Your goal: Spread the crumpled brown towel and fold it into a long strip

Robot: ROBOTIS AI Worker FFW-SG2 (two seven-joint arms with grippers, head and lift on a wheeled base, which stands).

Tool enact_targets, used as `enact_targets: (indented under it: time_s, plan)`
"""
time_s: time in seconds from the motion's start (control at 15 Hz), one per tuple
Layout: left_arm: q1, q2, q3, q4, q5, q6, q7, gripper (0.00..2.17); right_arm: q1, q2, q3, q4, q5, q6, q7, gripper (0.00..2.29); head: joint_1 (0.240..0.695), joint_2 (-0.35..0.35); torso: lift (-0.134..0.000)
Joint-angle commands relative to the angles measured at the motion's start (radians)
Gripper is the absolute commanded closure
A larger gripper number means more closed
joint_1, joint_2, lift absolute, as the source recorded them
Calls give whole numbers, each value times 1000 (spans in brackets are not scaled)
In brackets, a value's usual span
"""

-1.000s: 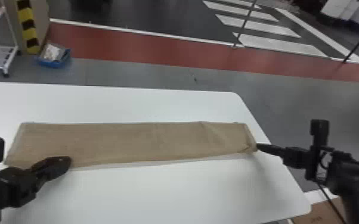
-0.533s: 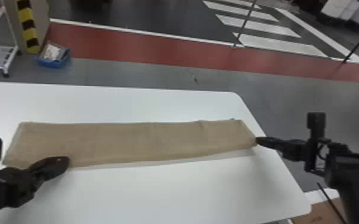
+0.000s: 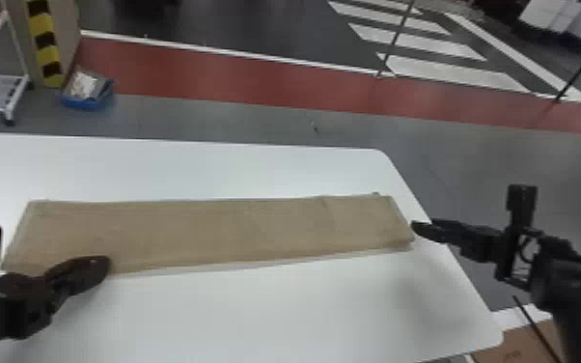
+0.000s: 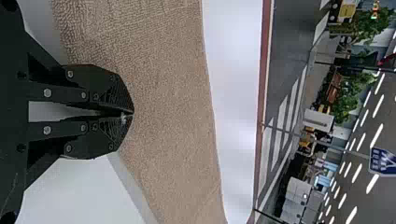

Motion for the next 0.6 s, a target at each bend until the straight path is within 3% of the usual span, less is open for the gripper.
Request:
enact_targets:
  time_s: [0.0,0.53]
  plan:
    - [-6,4,30,12,-9,-1,-1,1028,15,0,-16,-12,-11,3,1,56,695,-350,-123]
    - [6,10,86,16,-3,-1,-9,1028,7,0,-12,-24,-11,24,1,56,695,-350,-123]
